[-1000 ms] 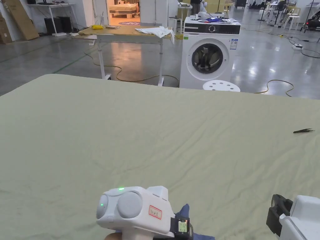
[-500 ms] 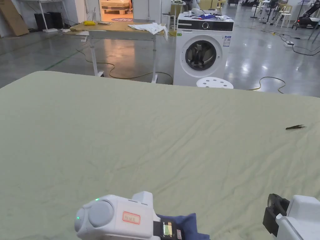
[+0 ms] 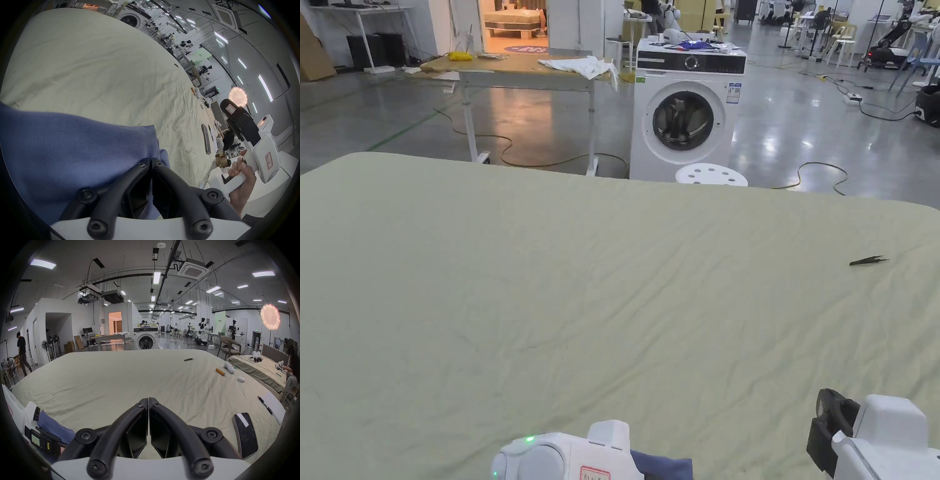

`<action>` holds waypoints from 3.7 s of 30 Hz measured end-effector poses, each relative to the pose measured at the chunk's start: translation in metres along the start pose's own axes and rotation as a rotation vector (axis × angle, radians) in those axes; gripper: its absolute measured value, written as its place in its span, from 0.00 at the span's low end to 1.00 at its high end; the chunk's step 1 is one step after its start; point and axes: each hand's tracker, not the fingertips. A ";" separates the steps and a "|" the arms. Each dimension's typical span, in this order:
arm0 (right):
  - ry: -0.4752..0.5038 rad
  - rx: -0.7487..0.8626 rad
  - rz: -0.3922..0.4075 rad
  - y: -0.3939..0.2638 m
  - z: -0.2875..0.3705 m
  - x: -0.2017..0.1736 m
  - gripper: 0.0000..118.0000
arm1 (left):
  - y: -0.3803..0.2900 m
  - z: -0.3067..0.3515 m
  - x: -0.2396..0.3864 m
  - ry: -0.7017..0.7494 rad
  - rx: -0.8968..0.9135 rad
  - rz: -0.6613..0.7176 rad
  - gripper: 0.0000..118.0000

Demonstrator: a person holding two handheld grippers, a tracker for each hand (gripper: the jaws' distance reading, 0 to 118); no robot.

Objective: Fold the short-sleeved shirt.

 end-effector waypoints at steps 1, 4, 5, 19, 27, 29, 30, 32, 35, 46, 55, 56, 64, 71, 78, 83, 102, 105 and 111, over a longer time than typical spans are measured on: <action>0.002 0.007 0.001 0.002 0.000 -0.002 0.00 | 0.002 0.006 0.002 0.001 0.004 0.000 0.03; -0.002 0.045 0.009 0.008 0.002 -0.008 0.00 | 0.013 0.034 0.013 0.012 0.102 -0.068 0.03; -0.002 0.055 0.014 0.010 0.001 -0.010 0.00 | 0.017 0.047 0.016 0.031 0.151 -0.104 0.03; 0.008 0.249 0.028 0.049 0.006 -0.044 0.00 | 0.015 0.188 0.016 0.700 1.057 -0.454 0.04; 0.016 0.291 0.022 0.053 0.020 -0.050 0.00 | 0.002 0.202 0.003 0.820 1.124 -0.482 0.04; 0.040 0.239 0.004 0.048 0.025 -0.052 0.00 | 0.001 0.203 -0.001 0.802 1.099 -0.480 0.04; 0.069 0.206 -0.002 0.043 0.029 -0.055 0.00 | -0.002 0.202 -0.003 0.787 1.086 -0.480 0.04; 0.116 0.135 0.028 0.030 0.036 -0.065 0.00 | -0.006 0.200 -0.008 0.776 1.061 -0.475 0.04; 0.238 0.014 0.059 0.004 0.043 -0.087 0.00 | -0.013 0.195 -0.016 0.746 1.013 -0.467 0.04; 0.262 -0.286 0.034 -0.103 0.020 -0.124 0.00 | -0.040 0.182 -0.067 0.617 0.725 -0.258 0.04; 0.285 -0.249 0.012 -0.101 0.023 -0.117 0.00 | -0.038 0.158 -0.135 -0.009 0.388 0.095 0.71; 0.288 -0.247 0.010 -0.101 0.023 -0.117 0.00 | -0.039 0.150 -0.143 -0.095 0.363 0.142 0.73; 0.296 -0.246 0.009 -0.101 0.023 -0.115 0.00 | -0.023 0.095 -0.157 -0.279 0.153 0.202 0.78; 0.298 -0.240 0.020 -0.101 0.024 -0.116 0.00 | -0.015 0.079 -0.142 -0.173 0.128 0.111 0.30; 0.278 -0.220 0.118 -0.095 0.029 -0.127 0.00 | -0.015 0.087 -0.142 -0.220 0.125 0.169 0.21; 0.253 -0.131 0.164 -0.066 0.029 -0.128 0.00 | -0.009 0.113 -0.135 -0.252 0.147 0.198 0.21; 0.130 0.096 0.080 0.057 -0.009 -0.060 0.00 | 0.076 0.382 -0.234 0.272 0.283 0.127 0.21; 0.122 0.085 0.083 0.053 -0.007 -0.057 0.00 | 0.074 0.394 -0.243 0.322 0.267 0.198 0.21; 0.116 0.041 0.077 0.039 -0.010 -0.051 0.00 | 0.068 0.398 -0.253 0.469 0.215 0.267 0.29</action>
